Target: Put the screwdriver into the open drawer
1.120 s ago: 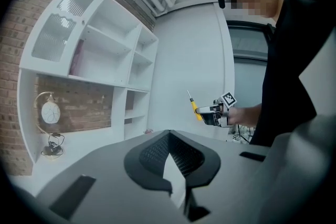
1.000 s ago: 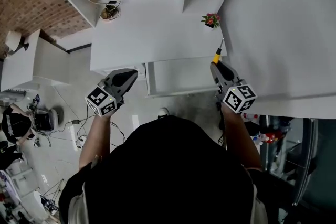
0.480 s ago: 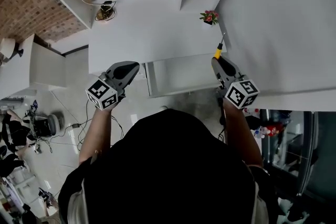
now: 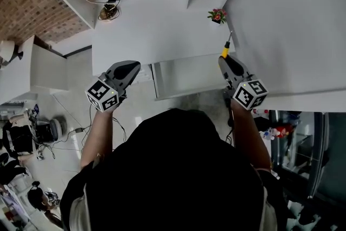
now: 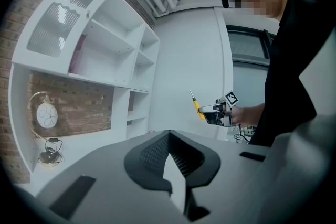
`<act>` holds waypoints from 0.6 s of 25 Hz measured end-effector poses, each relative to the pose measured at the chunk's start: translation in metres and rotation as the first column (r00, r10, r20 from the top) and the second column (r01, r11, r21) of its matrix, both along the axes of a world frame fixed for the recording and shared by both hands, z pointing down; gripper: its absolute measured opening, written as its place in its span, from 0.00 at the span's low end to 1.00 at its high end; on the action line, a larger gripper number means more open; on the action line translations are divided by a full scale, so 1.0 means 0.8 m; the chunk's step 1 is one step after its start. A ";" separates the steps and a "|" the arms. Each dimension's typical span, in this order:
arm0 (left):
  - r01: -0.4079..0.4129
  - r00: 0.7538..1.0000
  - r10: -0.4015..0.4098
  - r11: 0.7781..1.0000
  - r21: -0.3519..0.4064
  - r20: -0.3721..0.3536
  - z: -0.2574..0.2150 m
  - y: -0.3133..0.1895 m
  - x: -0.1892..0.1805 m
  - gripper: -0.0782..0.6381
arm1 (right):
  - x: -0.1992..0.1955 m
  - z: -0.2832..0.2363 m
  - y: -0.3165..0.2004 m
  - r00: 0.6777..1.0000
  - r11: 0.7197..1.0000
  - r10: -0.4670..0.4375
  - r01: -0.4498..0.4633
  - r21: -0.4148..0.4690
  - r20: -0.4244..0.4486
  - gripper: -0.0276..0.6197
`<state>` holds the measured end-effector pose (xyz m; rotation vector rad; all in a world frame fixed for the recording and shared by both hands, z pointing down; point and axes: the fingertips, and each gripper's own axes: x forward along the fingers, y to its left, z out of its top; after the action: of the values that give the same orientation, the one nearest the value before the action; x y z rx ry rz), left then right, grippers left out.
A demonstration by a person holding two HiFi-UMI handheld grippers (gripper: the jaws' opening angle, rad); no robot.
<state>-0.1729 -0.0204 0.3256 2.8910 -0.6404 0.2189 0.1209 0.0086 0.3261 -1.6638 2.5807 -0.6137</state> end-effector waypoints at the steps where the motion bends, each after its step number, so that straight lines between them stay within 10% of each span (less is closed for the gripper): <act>1: 0.004 1.000 -0.004 1.000 -0.004 0.001 0.002 -0.002 -0.001 0.13 | 0.000 0.002 -0.002 1.000 1.000 0.001 -0.001 -0.002 0.007 0.16; 15: 0.029 0.999 -0.028 0.999 -0.032 0.018 0.019 -0.014 -0.006 0.13 | -0.010 0.025 -0.021 0.999 0.999 -0.031 0.032 -0.031 0.022 0.16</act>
<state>-0.1773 -0.0312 0.3407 2.8506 -0.6744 0.2490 0.1128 -0.0084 0.3463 -1.6191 2.6007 -0.6732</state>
